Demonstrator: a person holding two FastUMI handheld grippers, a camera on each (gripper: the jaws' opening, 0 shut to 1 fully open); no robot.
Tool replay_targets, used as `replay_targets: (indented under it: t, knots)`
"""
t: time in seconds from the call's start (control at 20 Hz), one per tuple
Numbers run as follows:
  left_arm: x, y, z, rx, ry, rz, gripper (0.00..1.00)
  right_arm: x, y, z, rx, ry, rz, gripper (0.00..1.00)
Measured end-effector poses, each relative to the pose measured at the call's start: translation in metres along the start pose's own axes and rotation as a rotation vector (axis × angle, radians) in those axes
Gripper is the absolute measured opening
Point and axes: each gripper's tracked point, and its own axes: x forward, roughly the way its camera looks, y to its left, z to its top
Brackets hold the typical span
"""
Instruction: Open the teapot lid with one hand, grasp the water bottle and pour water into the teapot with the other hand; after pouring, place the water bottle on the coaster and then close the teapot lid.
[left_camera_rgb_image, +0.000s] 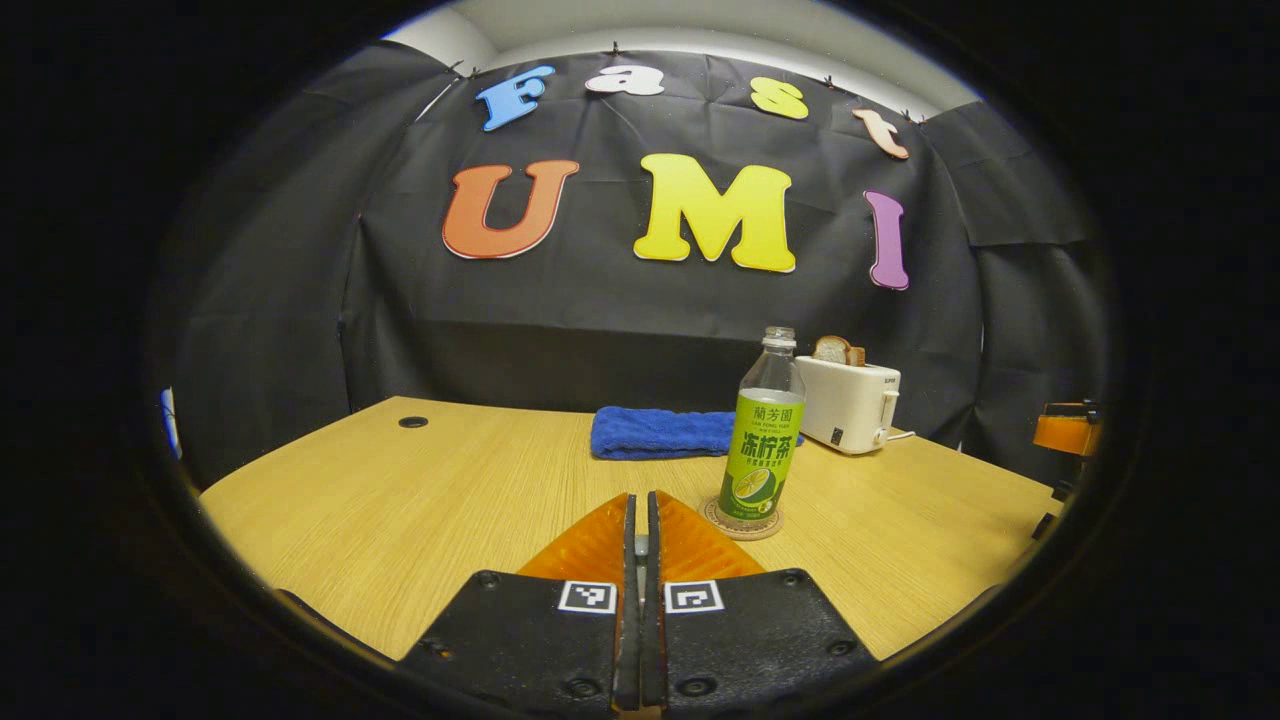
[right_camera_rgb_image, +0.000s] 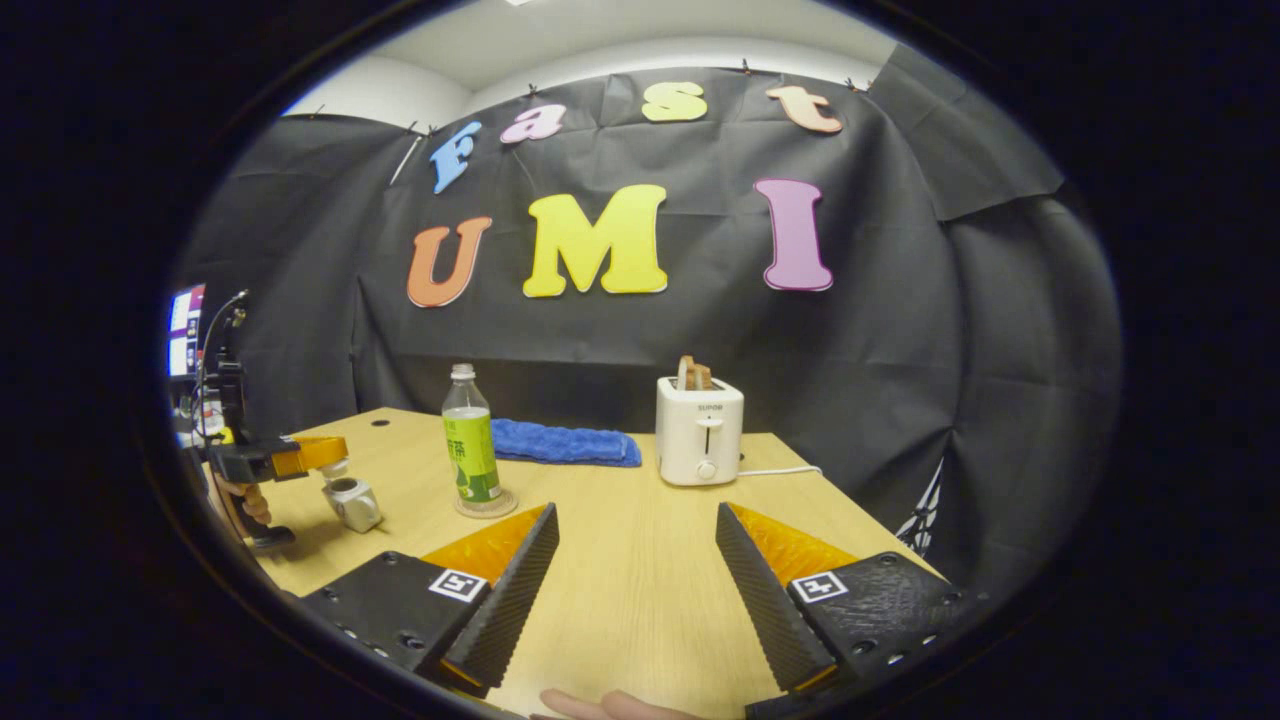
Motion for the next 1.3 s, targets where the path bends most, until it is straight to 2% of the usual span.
replay_targets:
  t: [0.15, 0.45, 0.5, 0.65, 0.8, 0.85, 0.9, 0.95, 1.05, 1.1, 1.3]
  knots:
    - [0.004, -0.007, -0.008, -0.001, 0.025, -0.01, 0.04, 0.002, 0.003, -0.001, -0.006, 0.003, 0.002, 0.96]
    - [0.004, -0.006, -0.016, 0.012, -0.003, 0.034, 0.05, 0.001, 0.006, -0.002, -0.023, -0.001, 0.012, 0.94]
    - [0.005, -0.007, -0.026, 0.006, 0.031, 0.04, 0.06, 0.001, 0.007, -0.002, -0.026, 0.002, 0.012, 0.94]
    - [0.0, -0.006, -0.023, 0.022, 0.02, 0.065, 0.07, 0.003, 0.009, -0.007, -0.037, 0.015, 0.012, 0.94]
    - [0.001, -0.011, -0.026, 0.023, 0.031, 0.055, 0.12, 0.003, 0.011, -0.008, -0.04, 0.019, 0.016, 0.93]
    - [0.001, -0.017, -0.025, 0.018, 0.035, 0.036, 0.16, 0.004, 0.01, -0.007, -0.041, 0.017, 0.014, 0.95]
    - [0.0, -0.02, -0.024, 0.014, 0.035, 0.028, 0.36, 0.004, 0.008, -0.007, -0.04, 0.017, 0.011, 0.94]
    - [0.0, -0.019, -0.024, 0.02, 0.04, 0.034, 0.47, 0.003, 0.008, -0.007, -0.039, 0.016, 0.01, 0.94]
    - [-0.003, -0.017, -0.02, 0.047, 0.047, 0.063, 0.77, 0.004, 0.005, -0.005, -0.037, 0.01, -0.003, 0.94]
    - [-0.006, -0.015, -0.013, 0.06, 0.035, 0.083, 0.97, 0.003, 0.003, -0.003, -0.034, 0.005, -0.011, 0.94]
    - [-0.029, -0.015, 0.03, 0.042, -0.022, 0.125, 0.98, -0.004, 0.001, 0.007, -0.009, -0.012, -0.01, 0.94]
